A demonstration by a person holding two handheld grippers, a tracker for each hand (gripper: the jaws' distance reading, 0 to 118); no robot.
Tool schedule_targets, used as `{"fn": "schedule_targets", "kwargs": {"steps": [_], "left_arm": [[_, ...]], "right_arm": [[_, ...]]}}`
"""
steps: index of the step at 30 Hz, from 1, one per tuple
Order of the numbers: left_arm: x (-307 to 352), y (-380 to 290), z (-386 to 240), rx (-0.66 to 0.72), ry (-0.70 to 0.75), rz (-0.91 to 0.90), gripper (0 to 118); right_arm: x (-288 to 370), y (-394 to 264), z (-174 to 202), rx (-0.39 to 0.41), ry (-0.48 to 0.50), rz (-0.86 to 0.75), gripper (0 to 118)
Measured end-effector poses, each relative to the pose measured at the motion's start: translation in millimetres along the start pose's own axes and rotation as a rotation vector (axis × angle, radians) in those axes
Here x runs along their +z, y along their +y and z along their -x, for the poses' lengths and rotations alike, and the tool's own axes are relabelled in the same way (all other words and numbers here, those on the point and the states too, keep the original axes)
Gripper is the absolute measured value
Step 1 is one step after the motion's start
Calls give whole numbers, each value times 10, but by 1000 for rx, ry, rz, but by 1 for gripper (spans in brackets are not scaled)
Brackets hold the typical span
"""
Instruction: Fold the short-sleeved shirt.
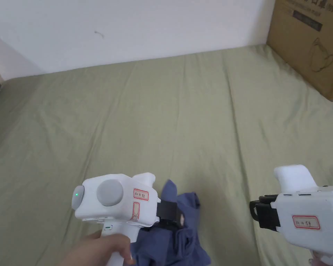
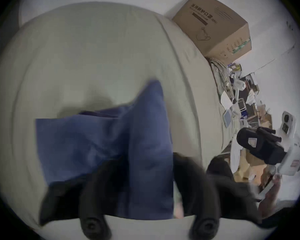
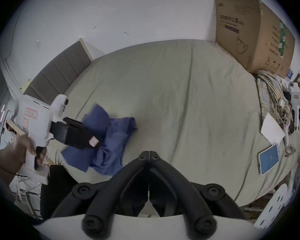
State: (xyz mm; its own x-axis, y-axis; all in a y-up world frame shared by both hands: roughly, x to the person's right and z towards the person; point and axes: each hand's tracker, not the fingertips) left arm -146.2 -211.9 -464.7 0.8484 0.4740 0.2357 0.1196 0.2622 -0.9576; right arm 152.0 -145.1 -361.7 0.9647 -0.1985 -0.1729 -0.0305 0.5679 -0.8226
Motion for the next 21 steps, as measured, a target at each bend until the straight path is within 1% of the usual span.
{"fn": "schedule_targets", "kwargs": {"steps": [1,2,4,5,6,7,8,9,10,11,12,13,14,16,17,19,21], "left_arm": [[-48,5,-13,22,-33,9,82],[-60,4,-29,41,-49,-1,94],[-43,5,-35,60,-78,-28,99],[-30,8,-33,57,-73,-31,107],[7,8,-38,49,-69,-34,112],[55,5,-40,33,-56,-43,114],[107,6,-40,9,-24,-57,111],[174,10,-43,-23,4,-60,102],[243,-7,-48,-63,3,-71,79],[290,-20,-69,-96,4,-93,28],[312,-29,-115,-123,38,-112,0],[292,-40,-171,-163,97,-110,0],[281,-64,-215,-176,122,-131,0],[137,-64,-310,-212,121,-37,0],[54,-74,-372,-225,149,-32,0],[-129,-83,-503,-313,252,-4,0],[-337,-109,-616,-359,265,30,0]], "right_arm": [[12,-4,-29,-7,-3,-1,1],[19,-6,-51,-11,-4,-1,1],[30,-5,-87,-17,-5,-3,1],[29,-2,-95,-18,-7,-5,1],[25,3,-102,-18,-7,-6,1],[21,10,-110,-19,-4,-6,1],[16,14,-114,-19,0,-7,1],[7,18,-116,-20,5,-9,1],[-3,21,-116,-21,8,-11,1],[-8,25,-116,-22,10,-11,1],[-20,26,-115,-23,14,-11,1],[-32,24,-113,-24,16,-12,1],[-42,23,-113,-26,17,-11,1],[-54,16,-118,-31,20,-10,1],[-57,13,-119,-33,21,-9,1],[-51,7,-121,-35,20,-9,1],[-50,-1,-133,-39,17,-9,1]]}}
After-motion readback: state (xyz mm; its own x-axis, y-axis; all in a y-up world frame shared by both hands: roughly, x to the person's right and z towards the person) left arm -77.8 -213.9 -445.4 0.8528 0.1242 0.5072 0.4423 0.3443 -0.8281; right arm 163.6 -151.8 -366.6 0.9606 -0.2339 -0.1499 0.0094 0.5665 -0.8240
